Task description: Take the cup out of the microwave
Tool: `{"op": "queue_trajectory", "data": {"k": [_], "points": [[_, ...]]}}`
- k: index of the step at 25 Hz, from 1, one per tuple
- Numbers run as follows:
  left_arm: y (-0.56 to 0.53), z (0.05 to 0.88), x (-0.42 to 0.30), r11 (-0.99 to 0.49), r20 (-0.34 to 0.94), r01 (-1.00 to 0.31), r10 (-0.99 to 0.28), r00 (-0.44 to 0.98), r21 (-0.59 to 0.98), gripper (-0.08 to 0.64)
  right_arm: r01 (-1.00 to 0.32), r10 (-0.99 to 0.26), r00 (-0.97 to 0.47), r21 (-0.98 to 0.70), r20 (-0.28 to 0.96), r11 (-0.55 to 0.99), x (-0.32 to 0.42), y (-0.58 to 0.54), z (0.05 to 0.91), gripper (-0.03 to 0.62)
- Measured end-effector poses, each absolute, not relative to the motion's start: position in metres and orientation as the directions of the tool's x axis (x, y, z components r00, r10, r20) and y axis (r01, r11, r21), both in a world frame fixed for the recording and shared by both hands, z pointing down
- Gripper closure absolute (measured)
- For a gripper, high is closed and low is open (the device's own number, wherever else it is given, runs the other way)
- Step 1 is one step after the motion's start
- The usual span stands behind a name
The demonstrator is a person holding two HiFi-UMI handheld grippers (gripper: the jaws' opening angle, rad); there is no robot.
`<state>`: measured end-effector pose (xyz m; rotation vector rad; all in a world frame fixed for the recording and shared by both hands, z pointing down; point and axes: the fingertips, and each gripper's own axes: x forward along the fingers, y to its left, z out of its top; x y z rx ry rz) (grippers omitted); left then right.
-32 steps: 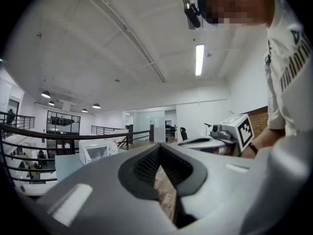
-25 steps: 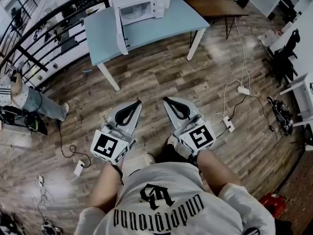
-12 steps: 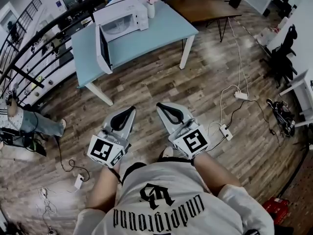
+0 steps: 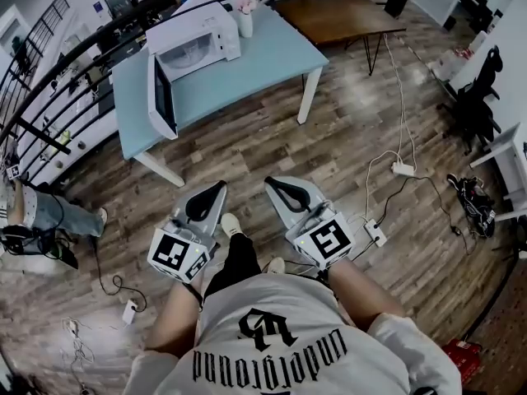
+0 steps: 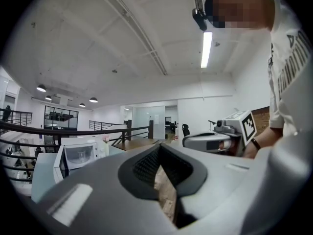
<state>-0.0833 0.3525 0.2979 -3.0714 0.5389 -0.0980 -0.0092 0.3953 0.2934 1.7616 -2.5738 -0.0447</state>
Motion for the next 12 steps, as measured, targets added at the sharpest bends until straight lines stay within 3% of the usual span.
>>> {"op": "queue_trajectory", "data": {"k": [12], "points": [[0.273, 0.311, -0.044, -0.946, 0.057, -0.325, -0.324, 0.944, -0.001, 0.511, -0.936, -0.936, -0.349, 0.025, 0.038, 0.35, 0.027, 0.327, 0.31, 0.588]]}}
